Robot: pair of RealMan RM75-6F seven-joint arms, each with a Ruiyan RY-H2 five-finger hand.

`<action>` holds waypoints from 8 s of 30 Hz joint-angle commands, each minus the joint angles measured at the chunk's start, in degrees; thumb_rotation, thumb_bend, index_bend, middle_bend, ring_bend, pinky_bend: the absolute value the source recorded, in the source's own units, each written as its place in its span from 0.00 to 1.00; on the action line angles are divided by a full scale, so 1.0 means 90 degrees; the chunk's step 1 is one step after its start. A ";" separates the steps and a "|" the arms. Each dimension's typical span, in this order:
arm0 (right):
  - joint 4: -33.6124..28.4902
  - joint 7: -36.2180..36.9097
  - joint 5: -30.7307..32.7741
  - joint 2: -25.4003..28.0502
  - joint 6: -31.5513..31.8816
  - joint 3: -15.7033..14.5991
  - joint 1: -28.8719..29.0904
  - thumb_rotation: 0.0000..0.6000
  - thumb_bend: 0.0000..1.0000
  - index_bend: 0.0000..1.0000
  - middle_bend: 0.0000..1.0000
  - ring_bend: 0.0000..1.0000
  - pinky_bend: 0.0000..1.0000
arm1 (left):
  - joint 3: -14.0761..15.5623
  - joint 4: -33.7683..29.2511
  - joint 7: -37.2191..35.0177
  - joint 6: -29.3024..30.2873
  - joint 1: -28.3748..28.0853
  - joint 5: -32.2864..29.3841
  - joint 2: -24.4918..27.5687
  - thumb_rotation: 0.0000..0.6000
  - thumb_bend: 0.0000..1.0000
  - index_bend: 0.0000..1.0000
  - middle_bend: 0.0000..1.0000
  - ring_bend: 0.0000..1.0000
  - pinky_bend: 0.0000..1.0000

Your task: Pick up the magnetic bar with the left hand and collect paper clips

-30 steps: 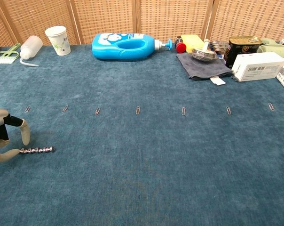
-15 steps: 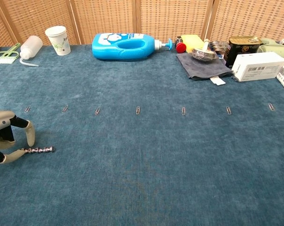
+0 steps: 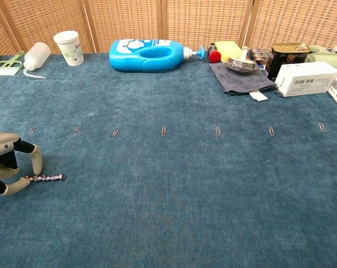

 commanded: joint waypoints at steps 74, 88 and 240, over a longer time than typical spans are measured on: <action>-0.0108 -0.0157 0.0019 -0.0087 -0.0010 0.0081 -0.0001 1.00 0.50 0.00 0.15 0.15 0.25 | -0.0874 0.0431 -0.0195 -0.0681 -0.1035 -0.1188 0.1715 1.00 0.49 0.65 1.00 1.00 1.00; -0.0169 -0.0287 0.0108 -0.0102 -0.0094 0.0105 0.0036 1.00 0.50 0.00 0.15 0.15 0.25 | -0.0759 0.1585 -0.0171 -0.1320 -0.1376 -0.1705 0.0971 1.00 0.49 0.65 1.00 1.00 1.00; -0.0077 0.0098 0.0164 0.0138 0.0227 0.0146 -0.0344 1.00 0.50 0.00 0.15 0.15 0.25 | -0.1497 0.3049 -0.1648 -0.1631 -0.2805 -0.1147 -0.0511 1.00 0.46 0.33 0.96 0.98 1.00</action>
